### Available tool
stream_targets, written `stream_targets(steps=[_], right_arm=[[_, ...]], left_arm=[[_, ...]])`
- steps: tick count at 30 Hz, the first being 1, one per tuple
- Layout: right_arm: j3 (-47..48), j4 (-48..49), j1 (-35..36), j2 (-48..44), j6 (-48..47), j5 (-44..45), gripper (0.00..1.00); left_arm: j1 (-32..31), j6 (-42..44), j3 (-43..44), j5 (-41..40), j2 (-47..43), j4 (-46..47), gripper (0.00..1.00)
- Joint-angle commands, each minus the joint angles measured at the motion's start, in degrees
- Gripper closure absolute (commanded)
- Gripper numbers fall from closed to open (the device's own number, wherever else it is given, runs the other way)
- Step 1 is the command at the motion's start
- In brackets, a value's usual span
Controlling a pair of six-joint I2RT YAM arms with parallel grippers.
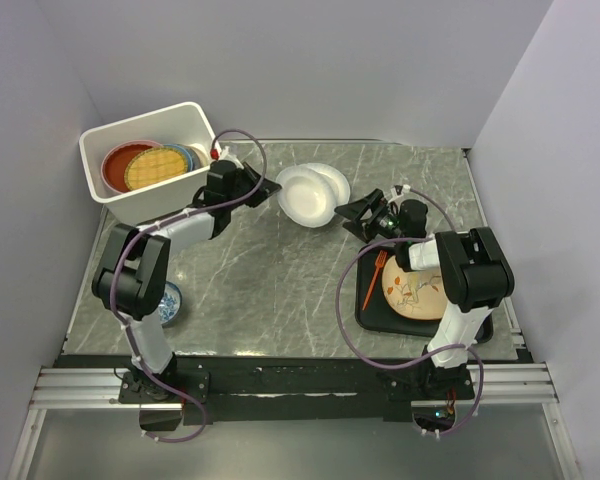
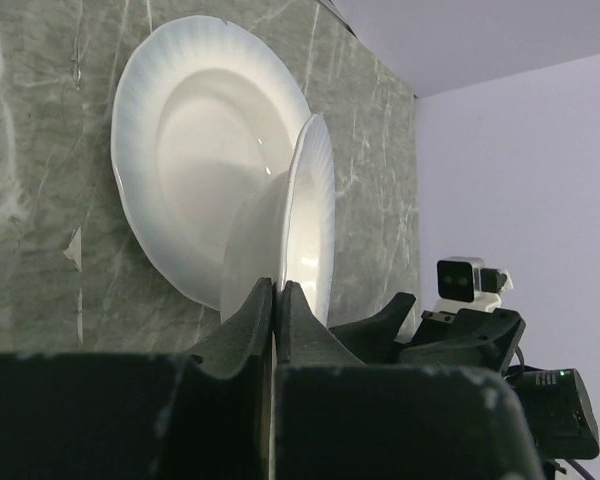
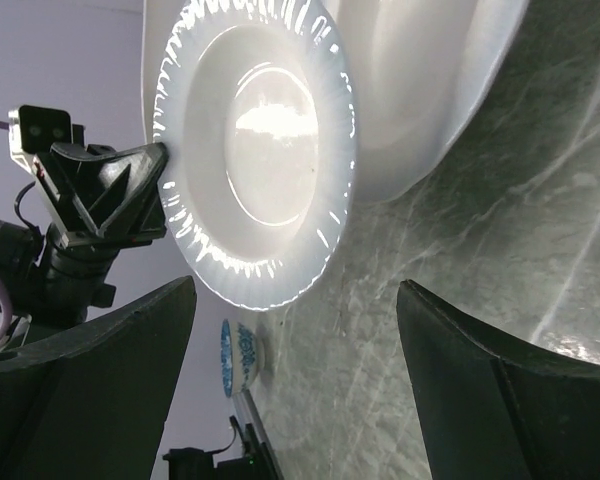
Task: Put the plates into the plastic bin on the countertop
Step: Pick up the plate from the corner of the board.
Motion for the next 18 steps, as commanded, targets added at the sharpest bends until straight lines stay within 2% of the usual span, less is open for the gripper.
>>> stream_targets(steps=[1, 12, 18], right_arm=[[0.03, 4.04, 1.43, -0.29, 0.35, -1.07, 0.12], [-1.12, 3.08, 1.70, -2.93, -0.36, -1.33, 0.10], [-1.91, 2.99, 2.14, -3.81, -0.53, -1.42, 0.09]], left_arm=[[-0.03, -2.03, -0.06, 2.06, -6.18, 7.47, 0.99], [0.23, 3.07, -1.20, -2.16, -11.89, 1.23, 0.99], [2.34, 4.56, -1.38, -3.21, -15.50, -1.94, 0.99]])
